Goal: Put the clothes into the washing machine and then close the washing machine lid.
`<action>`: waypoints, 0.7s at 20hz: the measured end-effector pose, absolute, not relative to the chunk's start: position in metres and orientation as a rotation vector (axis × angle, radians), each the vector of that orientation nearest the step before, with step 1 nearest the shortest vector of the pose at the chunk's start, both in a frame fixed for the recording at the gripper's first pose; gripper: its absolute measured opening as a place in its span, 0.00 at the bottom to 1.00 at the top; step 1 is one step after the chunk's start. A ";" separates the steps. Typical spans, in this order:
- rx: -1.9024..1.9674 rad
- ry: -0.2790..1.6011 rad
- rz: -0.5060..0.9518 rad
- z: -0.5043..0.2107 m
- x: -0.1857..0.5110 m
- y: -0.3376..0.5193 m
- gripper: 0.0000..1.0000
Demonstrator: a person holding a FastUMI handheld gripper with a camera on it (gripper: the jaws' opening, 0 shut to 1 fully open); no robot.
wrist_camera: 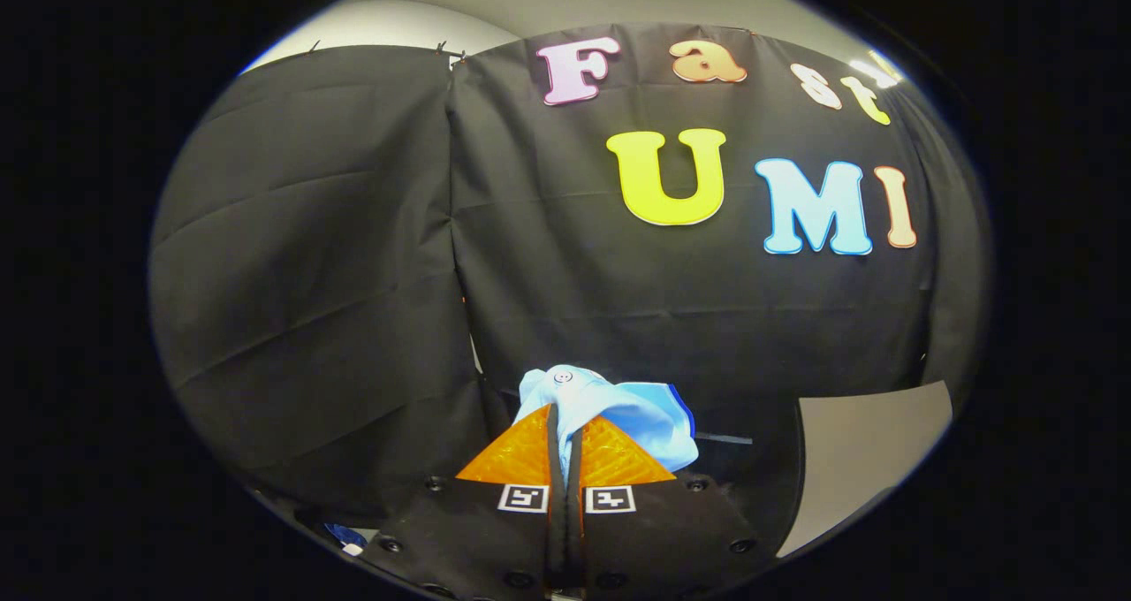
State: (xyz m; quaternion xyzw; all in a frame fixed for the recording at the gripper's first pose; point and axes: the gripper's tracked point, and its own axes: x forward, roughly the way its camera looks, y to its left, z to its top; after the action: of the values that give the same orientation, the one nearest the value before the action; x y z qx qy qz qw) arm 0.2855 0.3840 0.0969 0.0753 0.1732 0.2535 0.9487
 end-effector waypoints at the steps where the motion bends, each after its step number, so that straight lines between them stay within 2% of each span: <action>1: 0.149 0.358 0.516 0.093 0.285 0.388 0.01; 14: 0.129 0.537 0.492 0.000 0.283 0.410 0.01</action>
State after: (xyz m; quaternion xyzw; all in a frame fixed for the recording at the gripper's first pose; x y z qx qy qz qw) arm 0.2833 0.4102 0.0004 0.0629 0.2623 0.2403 0.9325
